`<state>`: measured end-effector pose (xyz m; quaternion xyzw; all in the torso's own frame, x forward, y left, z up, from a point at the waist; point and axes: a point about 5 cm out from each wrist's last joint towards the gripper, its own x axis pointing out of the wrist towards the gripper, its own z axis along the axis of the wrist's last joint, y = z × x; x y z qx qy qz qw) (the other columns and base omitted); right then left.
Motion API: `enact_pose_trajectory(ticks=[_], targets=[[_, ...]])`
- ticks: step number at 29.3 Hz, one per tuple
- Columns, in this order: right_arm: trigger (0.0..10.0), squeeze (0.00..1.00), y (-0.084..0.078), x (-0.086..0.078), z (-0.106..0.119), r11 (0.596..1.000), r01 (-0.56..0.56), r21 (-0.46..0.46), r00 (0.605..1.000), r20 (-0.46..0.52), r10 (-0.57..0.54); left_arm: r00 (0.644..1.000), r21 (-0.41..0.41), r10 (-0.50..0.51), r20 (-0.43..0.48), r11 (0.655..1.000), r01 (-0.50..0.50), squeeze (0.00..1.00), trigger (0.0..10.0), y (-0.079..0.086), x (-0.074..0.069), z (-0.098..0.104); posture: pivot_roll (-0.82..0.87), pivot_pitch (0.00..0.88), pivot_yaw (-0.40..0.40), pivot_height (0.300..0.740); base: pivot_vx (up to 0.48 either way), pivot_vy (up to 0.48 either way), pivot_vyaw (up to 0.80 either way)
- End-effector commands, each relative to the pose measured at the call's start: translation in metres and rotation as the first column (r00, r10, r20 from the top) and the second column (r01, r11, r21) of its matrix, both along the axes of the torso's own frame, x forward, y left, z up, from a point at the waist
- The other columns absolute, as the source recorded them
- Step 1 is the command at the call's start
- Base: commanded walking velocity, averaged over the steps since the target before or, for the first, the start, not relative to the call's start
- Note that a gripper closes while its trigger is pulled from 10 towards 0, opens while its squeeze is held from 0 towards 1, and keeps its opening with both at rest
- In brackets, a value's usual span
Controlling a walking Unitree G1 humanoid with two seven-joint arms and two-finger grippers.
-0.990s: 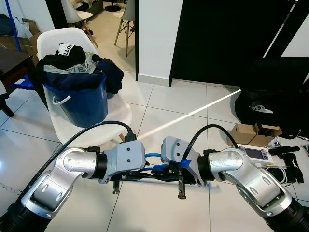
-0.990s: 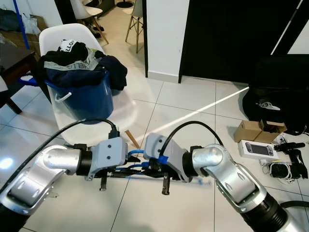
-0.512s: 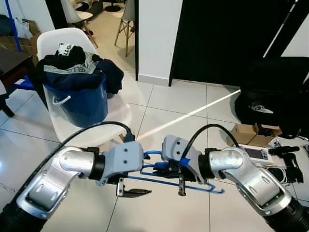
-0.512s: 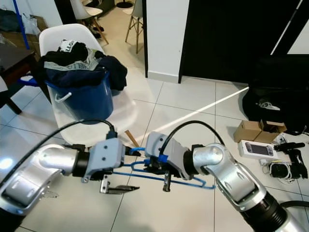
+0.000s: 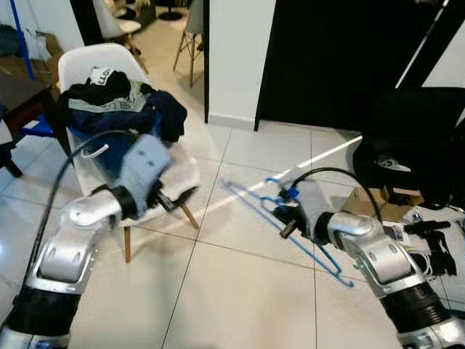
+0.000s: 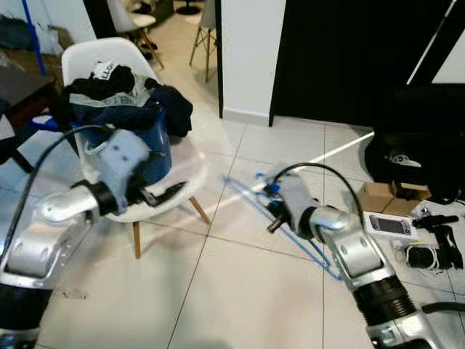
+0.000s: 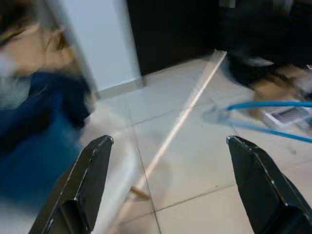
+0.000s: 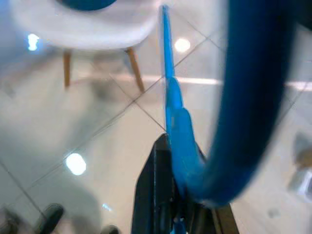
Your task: Hang hanger
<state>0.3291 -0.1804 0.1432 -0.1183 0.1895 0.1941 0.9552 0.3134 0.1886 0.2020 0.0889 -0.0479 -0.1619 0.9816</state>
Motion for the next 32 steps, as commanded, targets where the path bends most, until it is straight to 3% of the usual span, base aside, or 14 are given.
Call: enact_pose_trajectory(ticks=[1,4,6,7,9,12,16,25,29,32], targets=[[10.0,0.00,-0.004,0.001,-0.001,0.986,0.122,0.110,0.992,0.030,-0.126,0.989,-0.108,0.112,-0.096,0.987,-0.122,0.00,10.0,0.003,-0.009,-0.025,0.03,0.125,-0.006,0.740,0.000,0.000,0.00],[10.0,0.00,0.000,0.002,0.001,0.977,0.145,0.158,0.987,0.048,-0.155,0.986,-0.146,0.122,-0.112,0.980,-0.138,0.00,10.0,-0.002,-0.013,-0.030,0.03,0.127,-0.006,0.740,0.000,0.000,0.00],[10.0,0.00,0.015,0.002,0.008,0.949,0.155,0.275,0.979,0.087,-0.185,0.980,-0.287,0.144,-0.137,0.941,-0.179,0.00,10.0,-0.018,-0.024,-0.036,0.03,0.135,-0.003,0.740,0.000,0.000,0.00],[10.0,0.00,0.015,0.002,0.008,0.949,0.155,0.275,0.979,0.087,-0.185,0.980,-0.287,0.144,-0.137,0.941,-0.179,0.00,10.0,-0.018,-0.024,-0.036,0.03,0.135,-0.003,0.740,0.000,0.000,0.00],[10.0,0.00,0.038,-0.003,0.006,0.950,0.102,0.296,0.983,0.118,-0.143,0.972,-0.391,0.153,-0.177,0.896,-0.212,0.00,10.0,-0.039,-0.031,-0.045,0.03,0.142,-0.006,0.740,0.296,0.000,0.00],[10.0,0.00,0.043,-0.003,0.009,0.960,0.077,0.268,0.977,0.170,-0.126,0.972,-0.370,0.167,-0.168,0.903,-0.219,0.00,10.0,-0.049,-0.032,-0.045,0.02,0.145,-0.006,0.740,0.315,0.000,0.00],[10.0,0.00,0.038,0.000,0.012,0.956,0.090,0.281,0.970,0.194,-0.149,0.971,-0.342,0.191,-0.143,0.911,-0.230,0.00,10.0,-0.047,-0.029,-0.041,0.02,0.144,-0.006,0.740,0.341,0.000,0.00],[10.0,0.00,0.047,-0.001,0.017,0.955,0.041,0.294,0.960,0.253,-0.119,0.974,-0.319,0.182,-0.133,0.923,-0.216,0.00,10.0,-0.052,-0.029,-0.037,0.03,0.142,0.003,0.740,0.366,0.000,0.00],[10.0,0.00,0.048,-0.001,0.017,0.965,0.038,0.261,0.957,0.268,-0.110,0.975,-0.312,0.185,-0.126,0.925,-0.216,0.00,10.0,-0.054,-0.029,-0.036,0.03,0.142,0.003,0.740,0.371,0.000,0.54],[10.0,0.00,0.050,-0.001,0.017,0.956,0.029,0.290,0.957,0.269,-0.111,0.976,-0.301,0.187,-0.112,0.930,-0.213,0.00,10.0,-0.055,-0.028,-0.033,0.03,0.139,0.003,0.740,0.372,0.000,0.71]])
